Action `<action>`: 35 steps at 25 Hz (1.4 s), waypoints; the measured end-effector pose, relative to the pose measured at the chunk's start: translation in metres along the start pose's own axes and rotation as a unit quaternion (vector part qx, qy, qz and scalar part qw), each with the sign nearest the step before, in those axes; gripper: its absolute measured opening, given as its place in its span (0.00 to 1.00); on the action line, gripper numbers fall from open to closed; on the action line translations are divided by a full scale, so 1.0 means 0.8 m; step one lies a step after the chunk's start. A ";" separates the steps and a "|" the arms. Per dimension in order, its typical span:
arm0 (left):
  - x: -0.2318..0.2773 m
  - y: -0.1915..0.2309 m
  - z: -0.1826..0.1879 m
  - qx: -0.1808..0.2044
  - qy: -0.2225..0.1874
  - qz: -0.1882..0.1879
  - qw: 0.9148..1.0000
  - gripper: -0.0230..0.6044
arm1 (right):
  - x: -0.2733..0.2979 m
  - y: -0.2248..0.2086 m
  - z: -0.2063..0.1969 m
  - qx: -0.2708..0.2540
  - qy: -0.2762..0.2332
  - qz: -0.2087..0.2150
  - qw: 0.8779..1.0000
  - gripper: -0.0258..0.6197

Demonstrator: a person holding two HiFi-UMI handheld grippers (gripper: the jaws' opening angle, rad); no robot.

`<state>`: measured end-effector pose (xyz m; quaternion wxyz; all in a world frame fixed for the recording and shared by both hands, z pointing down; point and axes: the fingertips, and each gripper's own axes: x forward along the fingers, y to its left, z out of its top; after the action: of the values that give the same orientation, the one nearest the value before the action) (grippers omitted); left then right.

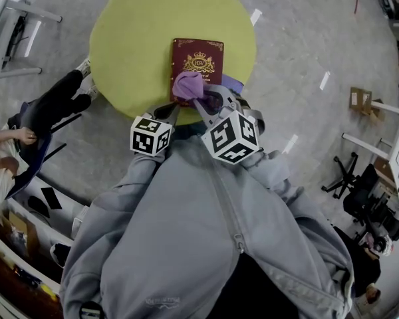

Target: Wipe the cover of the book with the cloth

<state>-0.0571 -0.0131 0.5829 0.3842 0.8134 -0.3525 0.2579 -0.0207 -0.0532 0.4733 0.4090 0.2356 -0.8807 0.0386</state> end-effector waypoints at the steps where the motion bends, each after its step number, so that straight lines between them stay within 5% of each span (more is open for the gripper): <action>1: 0.001 0.001 -0.001 -0.001 0.002 0.001 1.000 0.07 | 0.008 0.009 0.003 -0.005 -0.001 0.015 1.000 0.15; 14: 0.005 0.006 -0.001 -0.006 0.007 0.006 1.000 0.07 | 0.094 0.055 -0.053 -0.013 0.066 0.127 0.990 0.15; 35: 0.006 0.008 -0.001 -0.024 -0.002 0.034 0.999 0.07 | 0.088 0.043 -0.089 0.011 0.090 0.121 0.988 0.15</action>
<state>-0.0591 -0.0169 0.5890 0.3942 0.7918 -0.3868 0.2609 -0.0250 -0.0310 0.5769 0.4762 0.1270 -0.8620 0.1186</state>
